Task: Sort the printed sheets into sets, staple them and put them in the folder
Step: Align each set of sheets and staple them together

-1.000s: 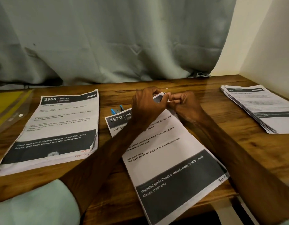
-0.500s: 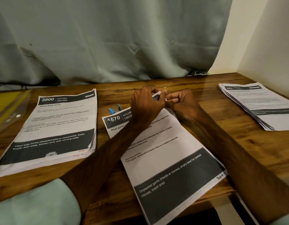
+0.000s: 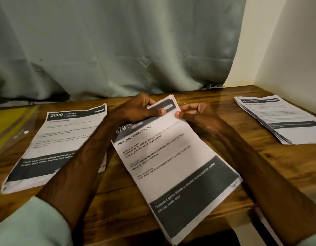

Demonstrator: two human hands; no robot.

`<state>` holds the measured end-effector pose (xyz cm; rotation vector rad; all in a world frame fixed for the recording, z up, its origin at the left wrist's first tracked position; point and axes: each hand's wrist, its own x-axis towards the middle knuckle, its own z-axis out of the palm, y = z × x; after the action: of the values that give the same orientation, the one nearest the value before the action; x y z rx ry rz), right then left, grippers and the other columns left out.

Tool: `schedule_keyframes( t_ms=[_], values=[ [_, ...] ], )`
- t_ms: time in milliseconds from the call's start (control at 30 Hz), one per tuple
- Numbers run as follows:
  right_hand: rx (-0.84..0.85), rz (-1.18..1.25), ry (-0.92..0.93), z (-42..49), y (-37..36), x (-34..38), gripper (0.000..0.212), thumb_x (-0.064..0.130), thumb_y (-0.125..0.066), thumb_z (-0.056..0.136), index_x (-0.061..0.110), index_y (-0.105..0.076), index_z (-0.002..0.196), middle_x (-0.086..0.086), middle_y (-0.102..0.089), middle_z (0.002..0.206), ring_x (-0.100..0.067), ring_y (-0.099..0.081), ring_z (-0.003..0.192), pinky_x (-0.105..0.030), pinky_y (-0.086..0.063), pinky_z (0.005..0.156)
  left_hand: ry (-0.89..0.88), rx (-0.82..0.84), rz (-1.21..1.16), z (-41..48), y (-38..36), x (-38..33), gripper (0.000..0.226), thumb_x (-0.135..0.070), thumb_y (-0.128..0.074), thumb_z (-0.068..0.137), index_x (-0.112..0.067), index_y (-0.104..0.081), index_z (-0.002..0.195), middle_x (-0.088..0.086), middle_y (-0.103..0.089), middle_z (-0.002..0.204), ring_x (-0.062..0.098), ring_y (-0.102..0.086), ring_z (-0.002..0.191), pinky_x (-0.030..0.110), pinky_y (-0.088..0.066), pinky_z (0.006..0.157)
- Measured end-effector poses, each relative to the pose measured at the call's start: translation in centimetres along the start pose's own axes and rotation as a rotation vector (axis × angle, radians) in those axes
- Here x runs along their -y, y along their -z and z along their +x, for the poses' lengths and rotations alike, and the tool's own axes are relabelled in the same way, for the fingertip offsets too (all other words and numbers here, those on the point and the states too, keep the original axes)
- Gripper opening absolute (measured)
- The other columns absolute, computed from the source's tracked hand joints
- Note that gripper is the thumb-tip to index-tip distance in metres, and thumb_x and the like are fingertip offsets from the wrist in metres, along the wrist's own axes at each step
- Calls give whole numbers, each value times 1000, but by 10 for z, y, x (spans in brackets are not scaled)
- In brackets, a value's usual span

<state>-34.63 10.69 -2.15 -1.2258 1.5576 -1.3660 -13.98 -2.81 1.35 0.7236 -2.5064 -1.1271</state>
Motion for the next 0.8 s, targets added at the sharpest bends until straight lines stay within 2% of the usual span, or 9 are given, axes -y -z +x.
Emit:
schedule_keyframes(
  t_ms=[67,133,200,233,333,433,500,633,800],
  values=[
    [97,6,-115,-17,23,5,32,23,-79,86,10,-71,114,-9,-77,104,-31,-76,92,-40,-62,78,-33,-168,-65,-7,8,-3,30,-41,-73,92,-13,-79,99,8,-79,83,26,-76,71,34,-58,64],
    [129,-18,-144,-37,46,10,26,22,-76,89,11,-72,112,-11,-76,106,-26,-76,88,-34,-61,74,-68,-358,-140,-13,18,-6,27,-37,-73,92,-10,-78,95,7,-78,78,20,-74,64,28,-57,59],
    [17,42,-145,-56,58,11,14,15,-71,92,10,-69,105,-13,-75,98,-15,-76,76,-23,-59,62,-83,-517,-195,-16,27,-5,23,-33,-73,93,-11,-78,93,1,-77,73,12,-70,58,22,-54,54],
    [-56,130,-141,-64,59,11,15,12,-70,92,9,-67,106,-14,-75,98,-15,-76,77,-23,-60,63,-84,-577,-204,-17,29,-3,24,-34,-73,93,-10,-78,94,-1,-77,72,11,-70,57,21,-53,54],
    [-175,380,-71,-75,60,-2,29,12,-70,92,6,-66,120,-14,-75,112,-31,-73,104,-42,-60,87,-92,-700,-233,-23,26,-7,29,-39,-70,95,-10,-76,92,-7,-76,70,11,-71,58,23,-54,56],
    [-263,454,-12,-82,47,-1,23,12,-67,94,11,-67,117,-11,-76,111,-29,-74,100,-40,-63,80,-120,-789,-307,-31,2,-25,24,-35,-67,98,-13,-73,92,-14,-74,66,8,-72,58,17,-52,53],
    [-350,387,63,-81,42,2,25,13,-66,96,9,-65,121,-11,-76,110,-26,-76,94,-37,-63,76,-143,-854,-371,-36,-17,-38,23,-34,-65,99,-13,-73,95,-12,-75,69,9,-73,61,19,-54,52],
    [-630,-7,264,-86,46,20,26,20,-66,97,9,-63,120,3,-69,103,-5,-70,80,-8,-50,56,-198,-921,-474,-45,-43,-58,31,-37,-61,101,-9,-72,107,1,-78,90,16,-76,75,28,-62,63],
    [-783,-116,348,-97,55,26,33,25,-67,97,10,-63,125,5,-67,111,-8,-67,85,-16,-52,67,-242,-932,-561,-49,-68,-73,22,-36,-58,103,-17,-70,103,-6,-78,85,15,-76,77,25,-59,62]
  ],
)
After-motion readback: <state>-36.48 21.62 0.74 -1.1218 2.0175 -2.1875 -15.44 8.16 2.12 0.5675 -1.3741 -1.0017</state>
